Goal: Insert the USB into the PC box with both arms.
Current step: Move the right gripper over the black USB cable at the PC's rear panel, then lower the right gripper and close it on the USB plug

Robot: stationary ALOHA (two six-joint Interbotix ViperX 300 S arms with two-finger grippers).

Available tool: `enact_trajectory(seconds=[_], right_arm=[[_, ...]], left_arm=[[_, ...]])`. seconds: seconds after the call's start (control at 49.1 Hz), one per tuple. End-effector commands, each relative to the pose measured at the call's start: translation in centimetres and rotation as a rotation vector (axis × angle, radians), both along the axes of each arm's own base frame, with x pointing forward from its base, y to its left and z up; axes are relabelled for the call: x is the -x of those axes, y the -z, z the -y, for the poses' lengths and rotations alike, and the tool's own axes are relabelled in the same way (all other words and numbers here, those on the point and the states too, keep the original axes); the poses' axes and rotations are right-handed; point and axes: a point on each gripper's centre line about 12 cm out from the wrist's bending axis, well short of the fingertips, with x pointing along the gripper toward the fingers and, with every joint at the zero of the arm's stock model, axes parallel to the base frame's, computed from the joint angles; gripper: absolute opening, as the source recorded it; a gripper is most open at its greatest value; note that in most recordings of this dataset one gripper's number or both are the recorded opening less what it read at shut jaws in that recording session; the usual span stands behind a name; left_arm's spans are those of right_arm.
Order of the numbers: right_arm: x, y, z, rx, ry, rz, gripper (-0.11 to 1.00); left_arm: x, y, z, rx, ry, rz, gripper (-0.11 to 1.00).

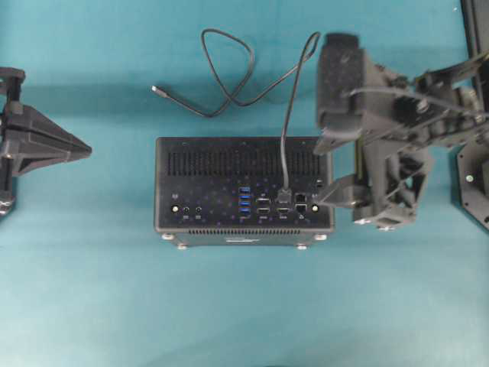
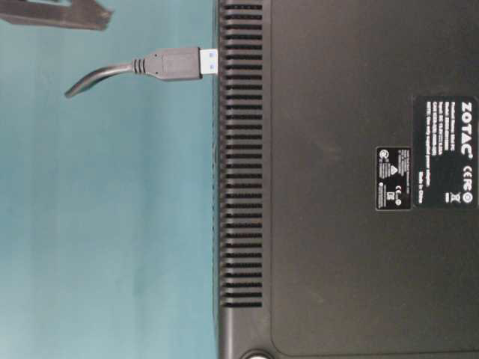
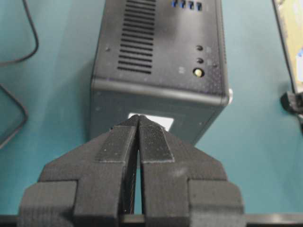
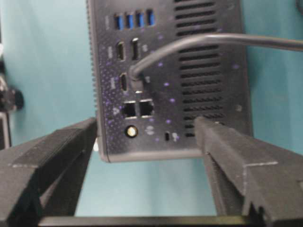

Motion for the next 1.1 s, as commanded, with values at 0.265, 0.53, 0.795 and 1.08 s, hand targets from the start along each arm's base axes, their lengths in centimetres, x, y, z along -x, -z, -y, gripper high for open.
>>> enact_trajectory(seconds=[0.265, 0.53, 0.795, 1.08], right_arm=[[-1.8, 0.7, 0.0, 0.009, 0.008, 0.04, 0.83], [-2.6, 1.6, -0.1, 0.011, 0.009, 0.02, 0.83], [-2.9, 1.8, -0.1, 0.013, 0.006, 0.015, 0.77], [-3.2, 1.7, -0.1, 0.01, 0.009, 0.025, 0.76]], left_arm=[[0.2, 0.4, -0.1, 0.005, -0.005, -0.002, 0.0], [0.7, 0.5, -0.1, 0.021, -0.011, 0.007, 0.0], [0.8, 0.6, 0.0, 0.027, -0.012, 0.005, 0.0], [0.8, 1.0, -0.1, 0.027, -0.014, -0.002, 0.0]])
